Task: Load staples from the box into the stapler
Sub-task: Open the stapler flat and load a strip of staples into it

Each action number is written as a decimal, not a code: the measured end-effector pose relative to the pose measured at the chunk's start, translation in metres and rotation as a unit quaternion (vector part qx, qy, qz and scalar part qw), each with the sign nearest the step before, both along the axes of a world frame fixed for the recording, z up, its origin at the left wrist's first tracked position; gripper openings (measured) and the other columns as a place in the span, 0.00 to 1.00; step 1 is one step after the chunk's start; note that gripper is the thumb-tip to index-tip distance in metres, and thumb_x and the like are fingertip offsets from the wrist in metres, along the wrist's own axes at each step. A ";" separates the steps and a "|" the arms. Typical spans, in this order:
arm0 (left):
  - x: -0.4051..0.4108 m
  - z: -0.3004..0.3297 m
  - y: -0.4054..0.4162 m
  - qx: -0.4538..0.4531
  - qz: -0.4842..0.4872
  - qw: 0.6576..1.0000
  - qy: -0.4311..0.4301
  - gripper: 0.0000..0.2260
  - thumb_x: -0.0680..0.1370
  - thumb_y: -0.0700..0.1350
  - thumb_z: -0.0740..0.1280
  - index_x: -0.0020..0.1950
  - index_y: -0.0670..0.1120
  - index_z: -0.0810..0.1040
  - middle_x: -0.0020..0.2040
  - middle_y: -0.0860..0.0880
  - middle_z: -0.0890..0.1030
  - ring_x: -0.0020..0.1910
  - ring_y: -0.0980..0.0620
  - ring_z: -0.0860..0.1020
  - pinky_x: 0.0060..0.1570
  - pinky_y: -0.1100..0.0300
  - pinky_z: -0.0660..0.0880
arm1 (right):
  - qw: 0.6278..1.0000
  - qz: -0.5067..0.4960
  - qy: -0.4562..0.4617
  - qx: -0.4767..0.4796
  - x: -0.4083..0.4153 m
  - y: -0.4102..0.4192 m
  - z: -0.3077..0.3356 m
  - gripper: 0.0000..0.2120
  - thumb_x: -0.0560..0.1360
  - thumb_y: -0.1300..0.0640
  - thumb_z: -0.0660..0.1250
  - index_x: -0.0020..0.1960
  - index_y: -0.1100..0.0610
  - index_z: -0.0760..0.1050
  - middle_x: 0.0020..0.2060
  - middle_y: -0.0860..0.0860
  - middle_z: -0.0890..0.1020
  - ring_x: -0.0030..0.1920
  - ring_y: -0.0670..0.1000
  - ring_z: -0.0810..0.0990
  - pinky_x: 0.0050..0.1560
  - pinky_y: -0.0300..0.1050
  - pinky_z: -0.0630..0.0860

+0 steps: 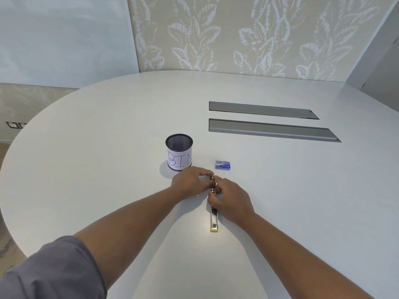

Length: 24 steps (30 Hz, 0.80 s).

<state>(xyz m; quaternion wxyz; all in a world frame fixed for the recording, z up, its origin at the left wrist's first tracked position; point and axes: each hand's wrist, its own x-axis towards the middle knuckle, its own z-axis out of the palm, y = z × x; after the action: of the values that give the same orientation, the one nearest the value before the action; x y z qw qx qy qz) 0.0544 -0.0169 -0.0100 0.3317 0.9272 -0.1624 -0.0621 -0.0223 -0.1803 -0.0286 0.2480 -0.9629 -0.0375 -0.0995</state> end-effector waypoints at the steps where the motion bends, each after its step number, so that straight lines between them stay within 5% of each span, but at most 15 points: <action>1: 0.001 0.000 0.000 0.003 0.001 1.000 0.004 0.17 0.71 0.66 0.70 0.59 0.65 0.81 0.61 0.64 0.81 0.60 0.60 0.79 0.53 0.58 0.75 | 1.000 -0.001 0.000 0.000 0.000 0.000 0.000 0.08 0.71 0.43 0.60 0.48 0.44 0.68 0.37 0.44 0.75 0.40 0.46 0.74 0.37 0.46 0.74; 5: 0.002 0.002 0.002 0.004 -0.011 1.000 0.015 0.19 0.72 0.66 0.70 0.61 0.64 0.81 0.61 0.62 0.82 0.60 0.58 0.79 0.58 0.55 0.77 | 1.000 -0.004 0.004 0.010 0.000 -0.002 -0.002 0.08 0.71 0.42 0.61 0.46 0.45 0.68 0.36 0.44 0.75 0.40 0.45 0.75 0.37 0.45 0.73; 15: -0.001 -0.005 0.008 0.049 -0.064 0.995 -0.061 0.16 0.80 0.54 0.65 0.68 0.62 0.77 0.65 0.60 0.80 0.64 0.57 0.77 0.59 0.60 0.74 | 0.998 0.022 0.032 0.040 0.000 -0.006 0.004 0.27 0.71 0.34 0.63 0.69 0.39 0.71 0.41 0.42 0.76 0.45 0.44 0.75 0.42 0.42 0.71; 24: -0.002 -0.014 0.008 0.036 -0.080 0.991 -0.098 0.14 0.80 0.53 0.64 0.66 0.62 0.78 0.65 0.63 0.78 0.63 0.62 0.76 0.55 0.63 0.72 | 0.998 0.034 0.033 0.044 0.002 -0.008 0.005 0.23 0.70 0.32 0.61 0.62 0.39 0.72 0.41 0.43 0.76 0.44 0.44 0.76 0.41 0.44 0.72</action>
<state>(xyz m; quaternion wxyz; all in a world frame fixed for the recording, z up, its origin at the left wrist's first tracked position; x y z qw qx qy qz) 0.0528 -0.0087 -0.0237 0.2741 0.9242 -0.2658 -0.0031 -0.0204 -0.1885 -0.0238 0.2948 -0.9519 -0.0576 -0.0603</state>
